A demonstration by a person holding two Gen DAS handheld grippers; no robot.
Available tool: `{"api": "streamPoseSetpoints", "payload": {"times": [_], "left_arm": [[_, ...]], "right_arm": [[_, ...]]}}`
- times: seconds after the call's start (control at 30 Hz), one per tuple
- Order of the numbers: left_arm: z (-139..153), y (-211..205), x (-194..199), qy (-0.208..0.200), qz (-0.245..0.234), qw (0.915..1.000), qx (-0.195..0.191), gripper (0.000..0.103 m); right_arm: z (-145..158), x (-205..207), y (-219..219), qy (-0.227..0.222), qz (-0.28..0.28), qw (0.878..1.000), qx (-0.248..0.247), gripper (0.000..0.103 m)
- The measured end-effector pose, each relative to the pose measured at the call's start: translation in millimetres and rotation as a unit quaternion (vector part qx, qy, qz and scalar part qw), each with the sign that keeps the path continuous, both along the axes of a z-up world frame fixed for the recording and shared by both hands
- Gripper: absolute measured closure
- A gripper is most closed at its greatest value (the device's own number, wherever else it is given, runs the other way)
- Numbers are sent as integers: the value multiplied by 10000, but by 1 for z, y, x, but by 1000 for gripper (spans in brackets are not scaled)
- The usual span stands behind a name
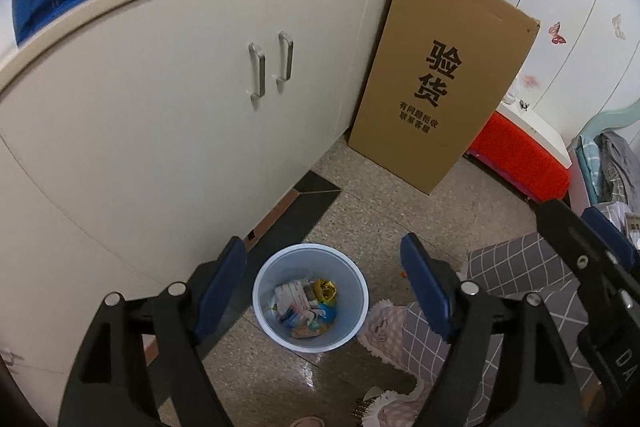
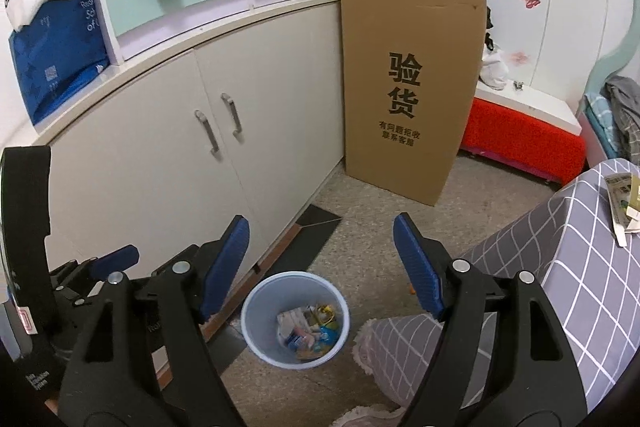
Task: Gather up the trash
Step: 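Swing both tools back toward the table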
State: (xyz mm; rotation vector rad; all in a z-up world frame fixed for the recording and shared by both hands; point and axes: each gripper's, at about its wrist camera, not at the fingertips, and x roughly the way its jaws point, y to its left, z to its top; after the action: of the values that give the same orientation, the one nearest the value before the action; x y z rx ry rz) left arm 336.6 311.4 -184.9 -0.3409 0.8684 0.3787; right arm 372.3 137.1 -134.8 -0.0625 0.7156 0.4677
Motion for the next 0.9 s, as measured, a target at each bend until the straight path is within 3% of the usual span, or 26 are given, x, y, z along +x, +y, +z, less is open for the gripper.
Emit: {"api": "streamPoseSetpoints", "payload": {"times": [0.2,0.43,0.67,0.9], "left_arm": [[30,-9,-14,-273,15,9996,30,24],[66,-61,-22,-578,-387,9974,206,19],[86,-146,-9,-708,-1011,9919,290,18],[88,-231,5,-672,-1634,9839,287,18]], "right_arm": [[22,-13,-15,-33,23,9999,147,29],[56,-25,-68,-206,-252,9990,315,28],[77,-33,-161,-392,-979,9936,394,26],[63,-37,-276,-215,-2138,9754,493,20]]}}
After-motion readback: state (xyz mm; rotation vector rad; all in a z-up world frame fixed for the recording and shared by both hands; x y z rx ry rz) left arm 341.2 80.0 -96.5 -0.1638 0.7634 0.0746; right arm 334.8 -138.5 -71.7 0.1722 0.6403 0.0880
